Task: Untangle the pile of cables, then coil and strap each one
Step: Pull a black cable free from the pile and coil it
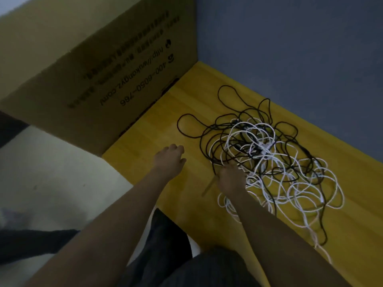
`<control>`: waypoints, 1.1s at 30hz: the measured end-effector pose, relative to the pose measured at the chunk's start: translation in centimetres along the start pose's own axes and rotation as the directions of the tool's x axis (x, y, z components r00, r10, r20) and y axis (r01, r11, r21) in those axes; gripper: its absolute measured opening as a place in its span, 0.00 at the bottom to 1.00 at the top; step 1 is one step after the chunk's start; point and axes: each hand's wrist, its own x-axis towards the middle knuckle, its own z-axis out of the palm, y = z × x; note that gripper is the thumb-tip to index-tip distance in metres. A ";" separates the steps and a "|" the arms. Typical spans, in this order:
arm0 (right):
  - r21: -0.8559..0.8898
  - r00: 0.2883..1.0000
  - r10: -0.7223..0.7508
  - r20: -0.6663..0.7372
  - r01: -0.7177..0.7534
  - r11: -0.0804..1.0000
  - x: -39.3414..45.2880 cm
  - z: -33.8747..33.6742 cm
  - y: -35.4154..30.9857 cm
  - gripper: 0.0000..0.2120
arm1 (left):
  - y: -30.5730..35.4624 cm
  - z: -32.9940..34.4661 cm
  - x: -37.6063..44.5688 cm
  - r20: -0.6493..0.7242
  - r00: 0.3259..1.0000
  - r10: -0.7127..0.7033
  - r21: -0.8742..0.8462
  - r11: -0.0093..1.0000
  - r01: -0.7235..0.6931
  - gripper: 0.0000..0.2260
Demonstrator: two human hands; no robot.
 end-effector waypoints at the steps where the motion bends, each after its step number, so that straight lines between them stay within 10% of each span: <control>1: 0.044 0.994 0.091 0.052 -0.094 0.995 0.3 0.4 -0.6 0.16 | -0.6 -0.4 0.8 0.024 0.999 0.038 0.016 0.999 -0.039 0.16; 5: 0.179 0.969 0.241 0.049 -0.246 0.953 1.0 1.6 -2.6 0.19 | -2.7 -1.7 3.1 0.082 0.974 0.212 0.037 0.976 -0.215 0.16; 11: 0.541 0.950 0.195 -0.243 -0.034 0.840 2.2 -0.4 -5.9 0.05 | -3.9 -3.3 6.5 0.127 0.885 0.449 -0.075 0.894 -0.443 0.16; 20: 0.694 0.645 0.459 -0.611 0.158 0.702 0.7 -10.9 -6.0 0.04 | 1.9 -8.8 9.4 -0.104 0.669 0.736 -0.436 0.570 -0.696 0.09; 24: 0.840 0.489 0.684 -0.542 0.306 0.447 0.3 -15.3 -5.4 0.07 | 4.7 -13.0 9.3 -0.248 0.651 0.717 -0.499 0.481 -0.720 0.07; 28: 0.888 0.598 0.671 -0.438 0.406 0.217 -0.6 -16.6 -5.8 0.16 | 6.5 -16.4 8.6 -0.290 0.647 0.705 -0.618 0.378 -0.690 0.07; 33: 0.907 0.694 0.593 -0.408 0.238 0.346 -0.7 -15.5 -7.2 0.07 | 9.5 -20.4 7.7 -0.377 0.668 0.642 -0.781 0.167 -0.602 0.06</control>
